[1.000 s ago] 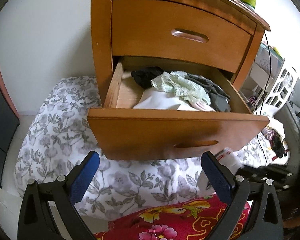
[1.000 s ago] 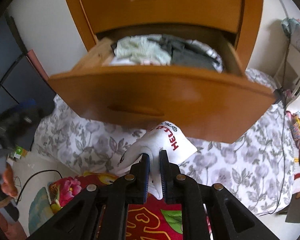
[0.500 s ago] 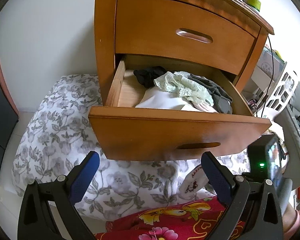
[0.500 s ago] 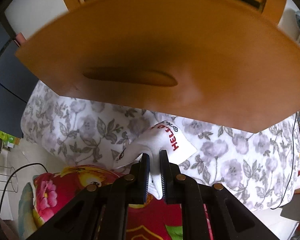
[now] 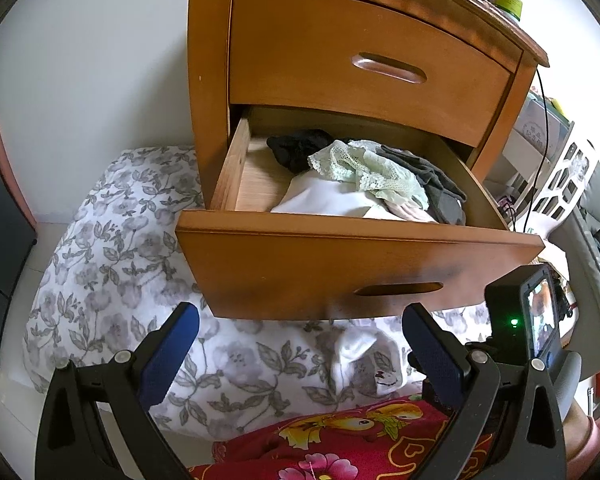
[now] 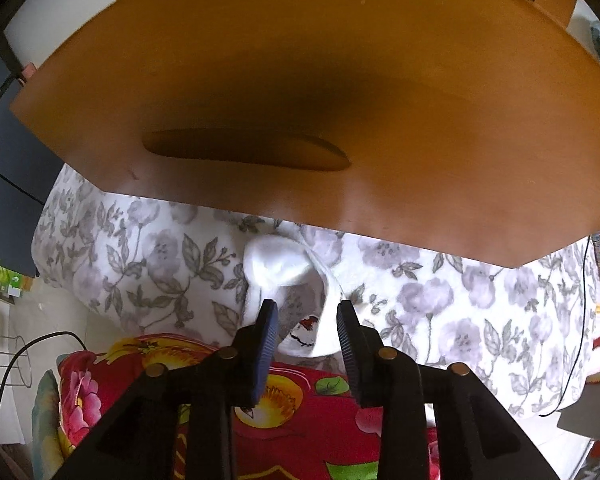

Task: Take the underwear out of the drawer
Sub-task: 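Lower the white shirt onto the bedspread below the drawer and open the right tool, then withdraw the right tool up from the placed shirt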

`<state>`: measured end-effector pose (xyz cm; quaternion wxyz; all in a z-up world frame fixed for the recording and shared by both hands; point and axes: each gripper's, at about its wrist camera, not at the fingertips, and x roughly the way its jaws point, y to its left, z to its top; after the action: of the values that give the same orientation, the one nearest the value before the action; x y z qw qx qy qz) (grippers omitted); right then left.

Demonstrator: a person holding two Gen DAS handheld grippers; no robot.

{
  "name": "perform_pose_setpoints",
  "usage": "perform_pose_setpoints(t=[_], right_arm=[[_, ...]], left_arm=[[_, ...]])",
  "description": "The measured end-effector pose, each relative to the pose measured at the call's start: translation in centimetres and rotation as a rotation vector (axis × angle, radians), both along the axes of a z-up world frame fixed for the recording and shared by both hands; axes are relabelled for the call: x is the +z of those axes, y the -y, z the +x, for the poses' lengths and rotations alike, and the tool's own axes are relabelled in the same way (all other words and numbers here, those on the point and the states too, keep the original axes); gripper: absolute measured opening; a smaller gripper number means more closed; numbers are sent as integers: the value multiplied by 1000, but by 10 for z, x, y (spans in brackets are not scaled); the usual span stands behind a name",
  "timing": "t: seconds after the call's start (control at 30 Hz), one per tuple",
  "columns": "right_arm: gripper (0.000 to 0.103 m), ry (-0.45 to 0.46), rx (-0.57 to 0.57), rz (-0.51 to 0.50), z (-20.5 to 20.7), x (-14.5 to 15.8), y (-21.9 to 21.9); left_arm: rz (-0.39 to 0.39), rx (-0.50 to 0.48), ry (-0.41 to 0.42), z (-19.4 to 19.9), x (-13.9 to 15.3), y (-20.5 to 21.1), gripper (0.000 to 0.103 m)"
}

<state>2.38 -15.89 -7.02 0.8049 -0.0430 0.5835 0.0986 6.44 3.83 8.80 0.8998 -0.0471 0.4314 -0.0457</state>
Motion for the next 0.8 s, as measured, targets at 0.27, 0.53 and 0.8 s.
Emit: perform_pose_setpoints(t=[0.27, 0.53, 0.8], right_arm=[[66, 46, -13, 2, -12, 22, 7], [88, 114, -66, -12, -21, 53, 19], [102, 152, -108, -20, -25, 67, 32]], left_arm=[[9, 11, 1, 0, 2, -1, 101], [29, 18, -7, -1, 3, 0, 101], [43, 24, -7, -2, 4, 1, 101]])
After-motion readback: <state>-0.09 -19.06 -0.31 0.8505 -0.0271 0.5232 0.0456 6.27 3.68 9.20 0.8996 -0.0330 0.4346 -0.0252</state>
